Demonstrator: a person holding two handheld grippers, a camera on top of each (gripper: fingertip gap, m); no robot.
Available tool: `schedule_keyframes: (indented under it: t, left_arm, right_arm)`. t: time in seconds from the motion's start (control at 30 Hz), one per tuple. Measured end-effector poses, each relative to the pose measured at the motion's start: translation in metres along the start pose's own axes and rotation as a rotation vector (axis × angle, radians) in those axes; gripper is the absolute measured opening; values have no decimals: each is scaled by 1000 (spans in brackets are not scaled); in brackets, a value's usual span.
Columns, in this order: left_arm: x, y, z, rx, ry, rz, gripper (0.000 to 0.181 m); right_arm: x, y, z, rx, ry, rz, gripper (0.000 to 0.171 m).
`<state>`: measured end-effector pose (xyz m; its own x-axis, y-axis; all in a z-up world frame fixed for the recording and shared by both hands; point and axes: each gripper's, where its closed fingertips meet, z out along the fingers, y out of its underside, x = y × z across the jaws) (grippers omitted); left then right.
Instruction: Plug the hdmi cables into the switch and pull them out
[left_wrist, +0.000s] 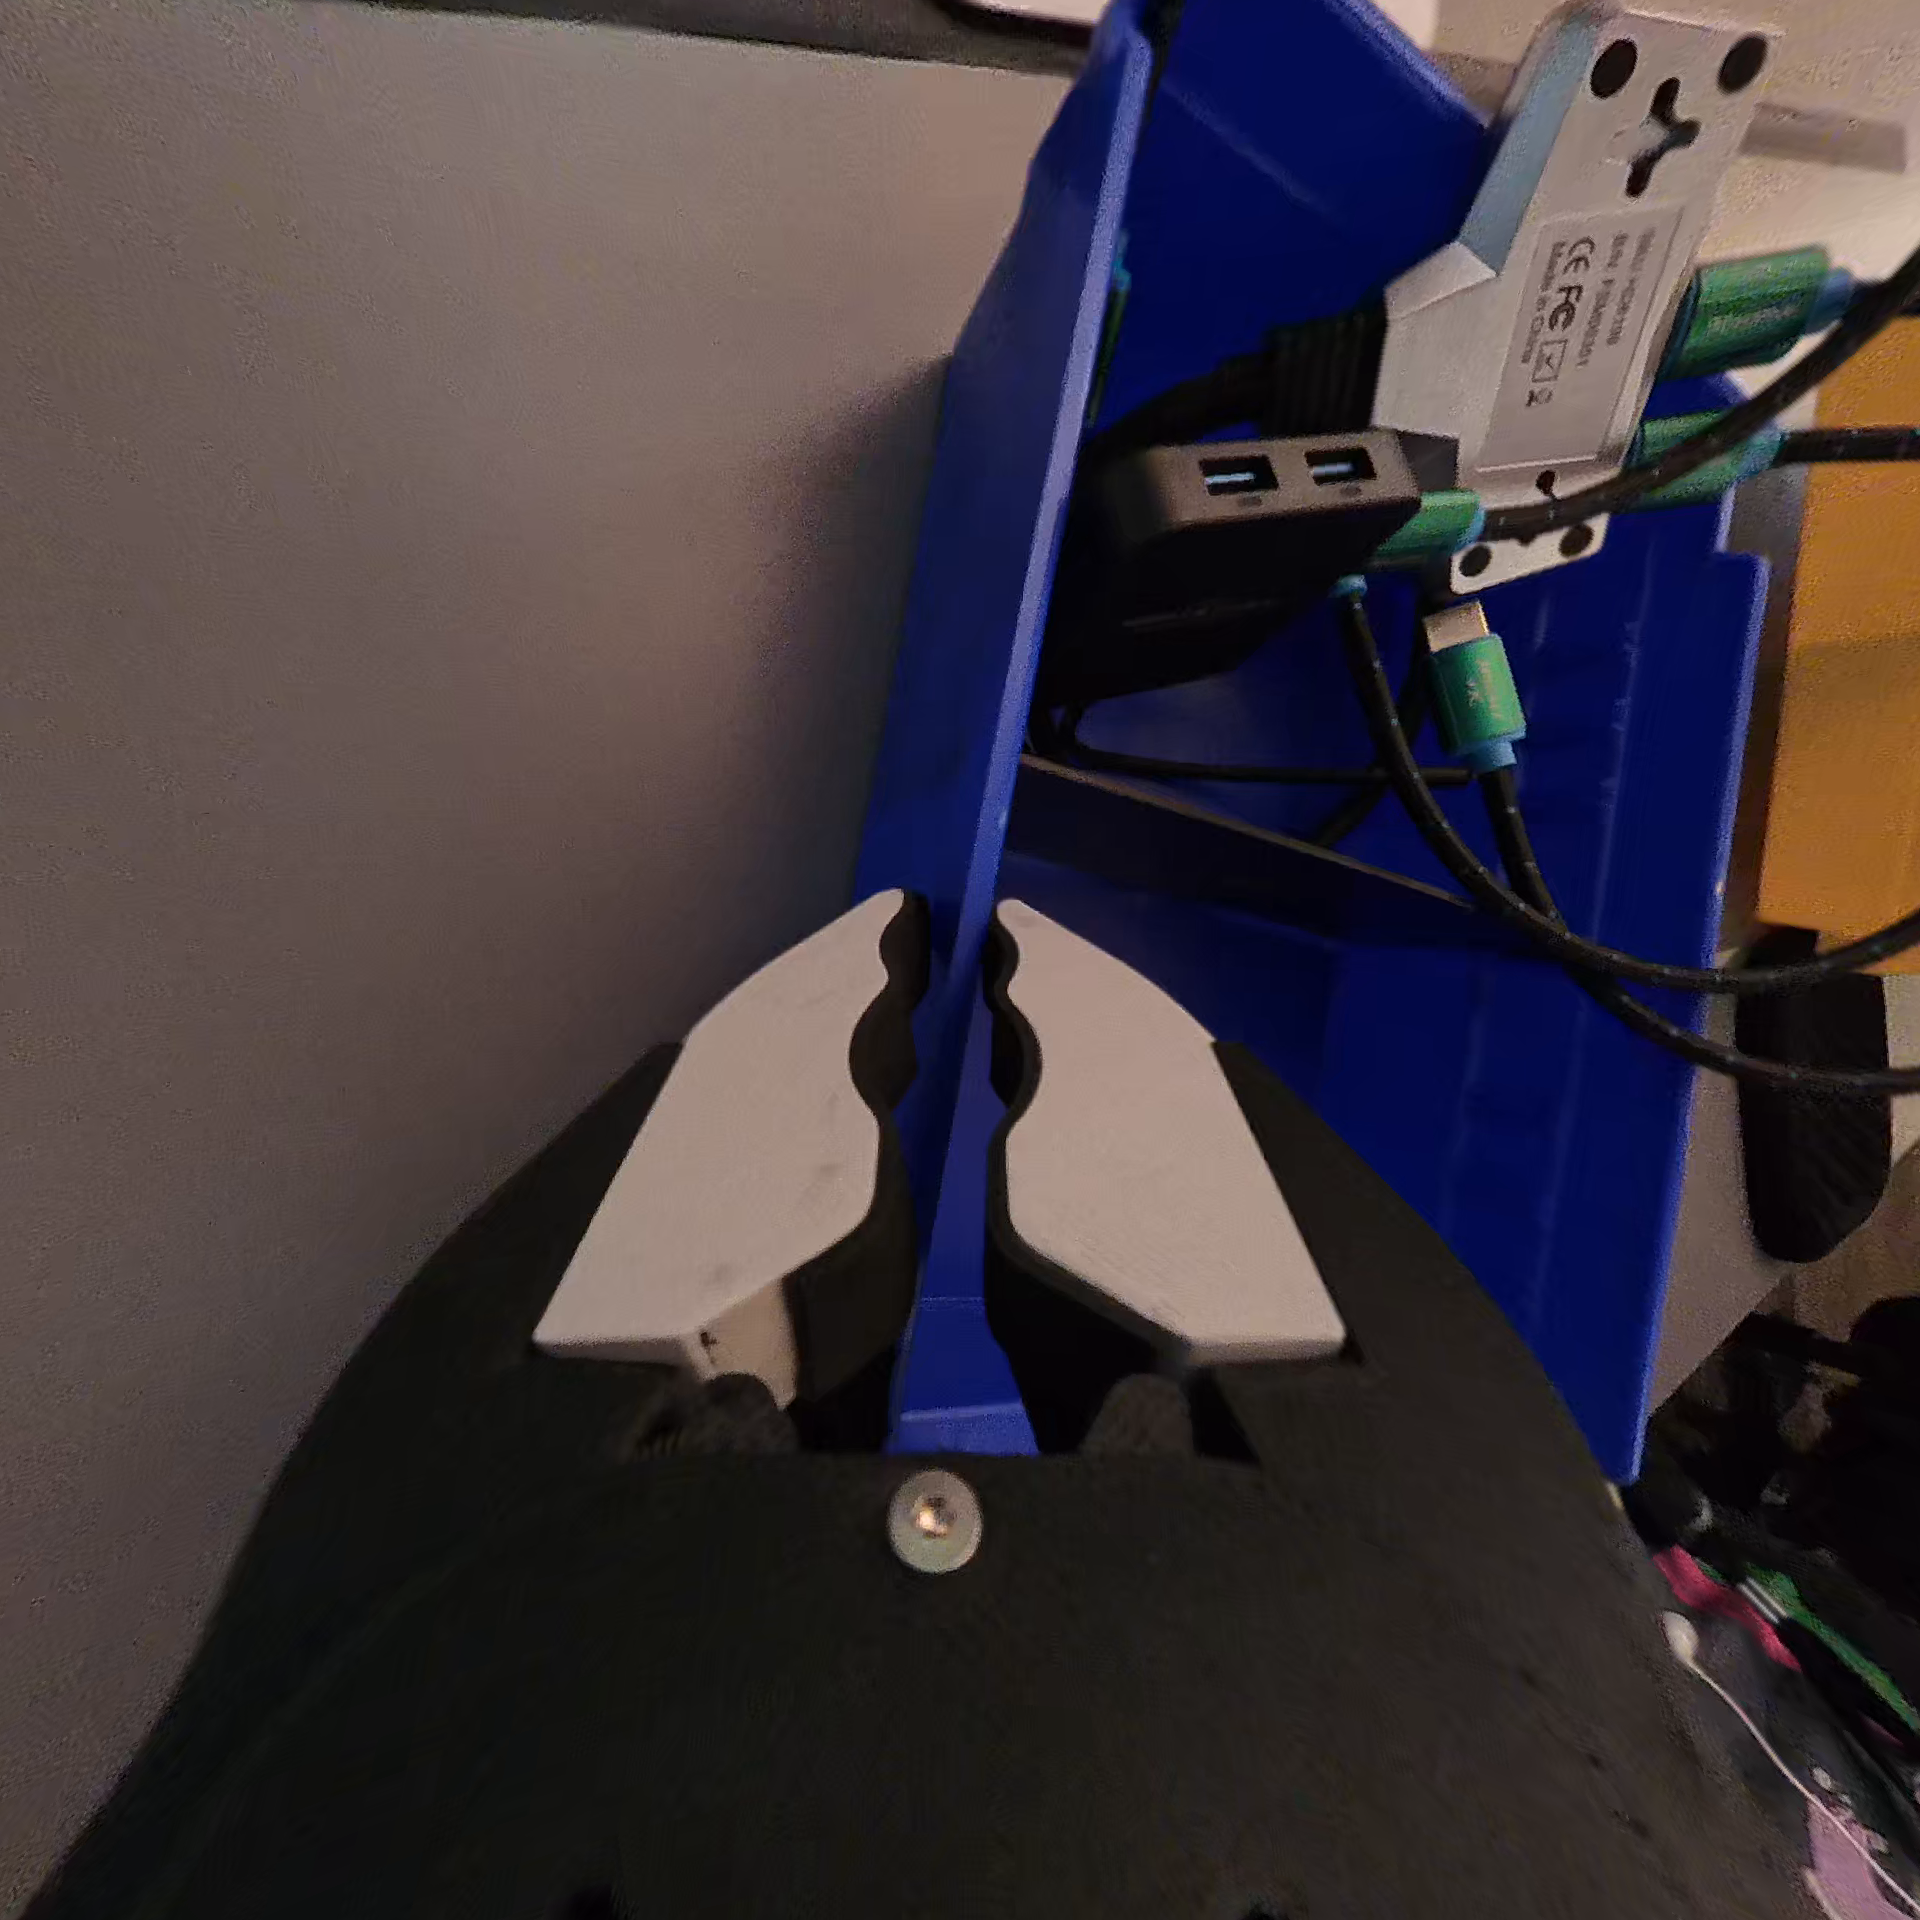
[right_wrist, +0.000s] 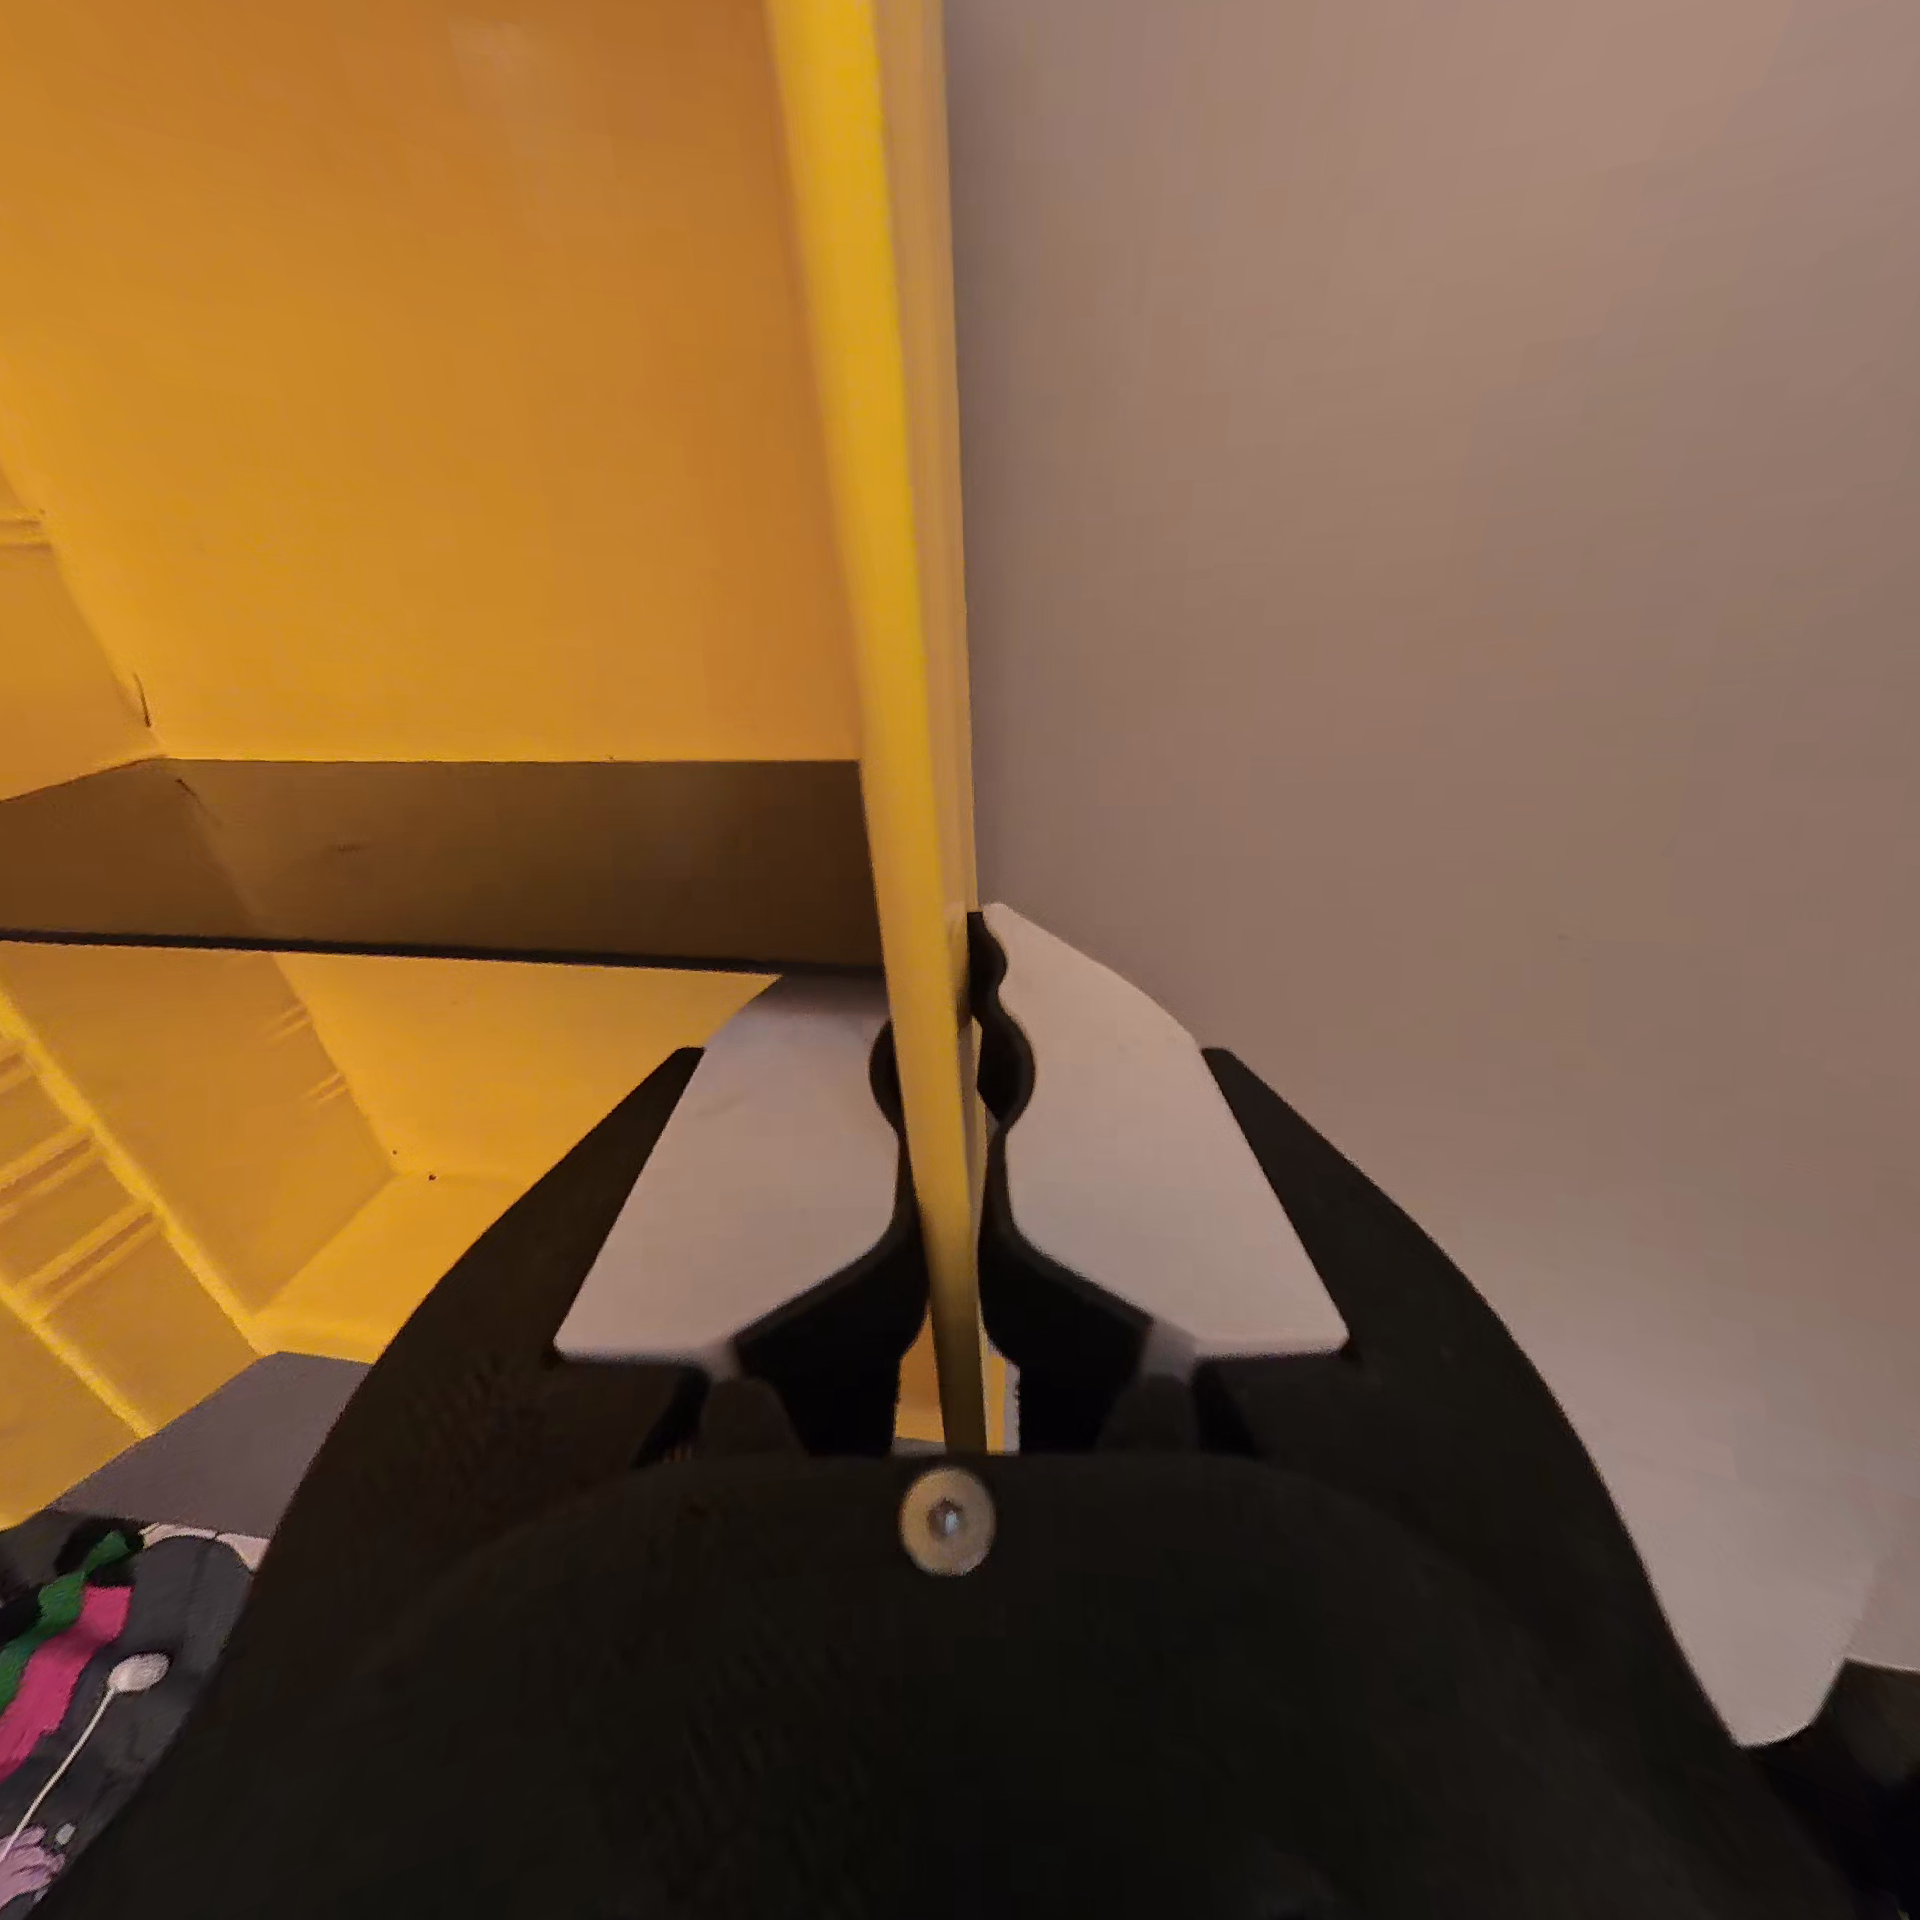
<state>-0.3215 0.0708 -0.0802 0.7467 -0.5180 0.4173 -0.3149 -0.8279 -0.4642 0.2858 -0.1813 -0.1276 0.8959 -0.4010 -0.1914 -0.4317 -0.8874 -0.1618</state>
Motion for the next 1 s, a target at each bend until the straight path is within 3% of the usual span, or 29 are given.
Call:
schedule_keyframes:
  t: [0.13, 0.27, 0.5, 1.0]
  left_arm:
    - [-43, 8, -29, 112, -83, -100, 9]
    - [-65, 27, -52, 136, -49, -197, 10]
    - [-114, 38, -86, 257, -165, -326, 10]
    - [-129, 45, -98, 306, -242, -426, 10]
  right_arm:
    - [-11, 2, 15, -100, 34, 21, 5]
    - [-21, -7, 18, -95, 32, 41, 4]
    - [-20, -20, 20, -92, 36, 47, 4]
    - [-5, -31, 19, -102, 35, -13, 4]
